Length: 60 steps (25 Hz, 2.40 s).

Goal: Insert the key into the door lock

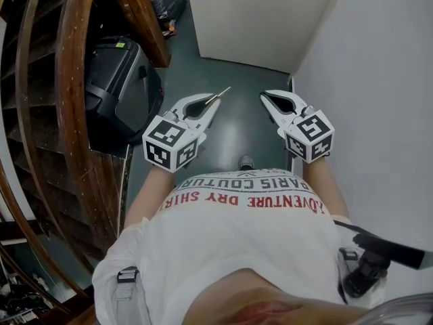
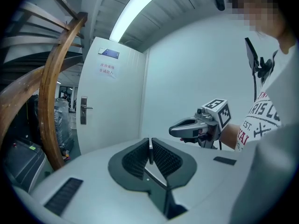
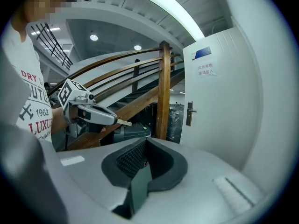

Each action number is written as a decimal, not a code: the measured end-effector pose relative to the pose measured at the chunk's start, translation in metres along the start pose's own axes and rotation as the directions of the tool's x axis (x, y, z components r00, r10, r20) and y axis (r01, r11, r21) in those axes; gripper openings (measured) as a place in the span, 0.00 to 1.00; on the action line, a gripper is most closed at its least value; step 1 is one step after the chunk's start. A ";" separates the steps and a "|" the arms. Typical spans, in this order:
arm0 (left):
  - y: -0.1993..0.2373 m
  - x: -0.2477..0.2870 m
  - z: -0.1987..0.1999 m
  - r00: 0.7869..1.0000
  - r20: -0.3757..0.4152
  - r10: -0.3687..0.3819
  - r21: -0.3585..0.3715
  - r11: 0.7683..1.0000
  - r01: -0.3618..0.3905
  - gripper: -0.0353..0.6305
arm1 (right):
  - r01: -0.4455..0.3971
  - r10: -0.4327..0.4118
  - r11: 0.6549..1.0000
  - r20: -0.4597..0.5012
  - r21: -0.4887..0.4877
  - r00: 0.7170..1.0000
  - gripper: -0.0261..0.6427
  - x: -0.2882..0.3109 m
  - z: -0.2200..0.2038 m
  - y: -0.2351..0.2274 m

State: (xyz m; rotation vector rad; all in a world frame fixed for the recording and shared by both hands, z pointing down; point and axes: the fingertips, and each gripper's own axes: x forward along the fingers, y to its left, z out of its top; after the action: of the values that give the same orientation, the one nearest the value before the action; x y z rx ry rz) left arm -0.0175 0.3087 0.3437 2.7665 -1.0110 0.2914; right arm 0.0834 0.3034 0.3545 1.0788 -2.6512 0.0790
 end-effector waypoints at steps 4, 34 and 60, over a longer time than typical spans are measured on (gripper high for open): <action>0.017 0.008 0.010 1.000 -0.003 -0.007 -0.008 1.000 0.007 0.09 | 0.006 -0.006 1.000 -0.001 0.021 1.000 0.04 0.010 0.006 -0.015; 0.409 0.330 0.132 0.992 0.040 0.121 -0.076 0.990 -0.118 0.09 | -0.062 0.062 0.998 0.017 -0.016 0.998 0.04 0.366 0.085 -0.408; 0.589 0.427 0.133 0.993 -0.008 0.117 -0.144 0.983 -0.117 0.09 | -0.060 0.060 0.998 -0.001 -0.024 0.998 0.04 0.543 0.105 -0.530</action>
State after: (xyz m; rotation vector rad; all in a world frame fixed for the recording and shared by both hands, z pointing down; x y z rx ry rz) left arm -0.0644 -0.4284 0.3798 2.5835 -1.1498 0.2248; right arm 0.0546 -0.4614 0.3743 0.9915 -2.6771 0.0591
